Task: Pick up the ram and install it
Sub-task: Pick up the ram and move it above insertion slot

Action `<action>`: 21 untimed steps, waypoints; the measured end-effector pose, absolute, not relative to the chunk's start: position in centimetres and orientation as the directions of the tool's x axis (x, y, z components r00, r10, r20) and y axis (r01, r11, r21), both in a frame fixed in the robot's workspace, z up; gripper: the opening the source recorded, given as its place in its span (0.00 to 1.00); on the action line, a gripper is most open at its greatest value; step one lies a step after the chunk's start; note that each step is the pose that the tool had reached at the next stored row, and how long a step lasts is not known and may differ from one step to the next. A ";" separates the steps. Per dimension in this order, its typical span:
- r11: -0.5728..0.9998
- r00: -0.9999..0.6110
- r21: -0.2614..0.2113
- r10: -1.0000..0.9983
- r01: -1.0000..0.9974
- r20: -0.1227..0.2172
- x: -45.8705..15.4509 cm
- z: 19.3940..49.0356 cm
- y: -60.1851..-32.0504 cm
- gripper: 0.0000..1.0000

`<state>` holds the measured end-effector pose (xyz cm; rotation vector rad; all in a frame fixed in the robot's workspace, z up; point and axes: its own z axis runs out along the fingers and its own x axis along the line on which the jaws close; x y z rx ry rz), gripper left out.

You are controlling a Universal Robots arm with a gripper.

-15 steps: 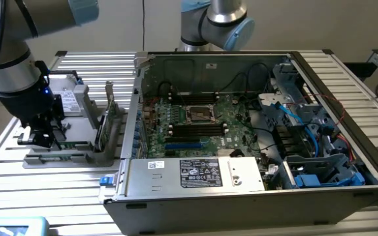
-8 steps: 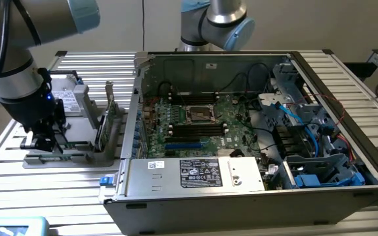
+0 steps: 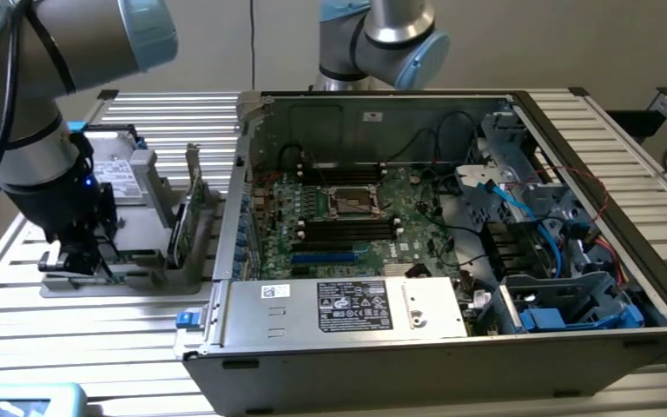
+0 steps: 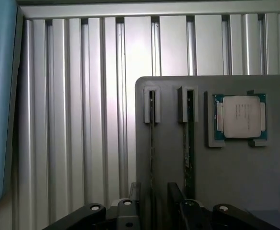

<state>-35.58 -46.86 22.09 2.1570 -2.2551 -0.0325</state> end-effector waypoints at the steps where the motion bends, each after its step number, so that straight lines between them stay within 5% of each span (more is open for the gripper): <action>1: 0.045 -0.045 0.029 -0.999 -0.999 0.000 -35.6 21.9 -46.9 0.36; 18: 0.056 -0.056 0.029 -0.998 -0.998 -0.002 -35.9 19.9 -46.9 0.36; 21: 0.058 -0.058 0.030 -0.998 -0.998 -0.002 -35.9 19.7 -46.9 0.28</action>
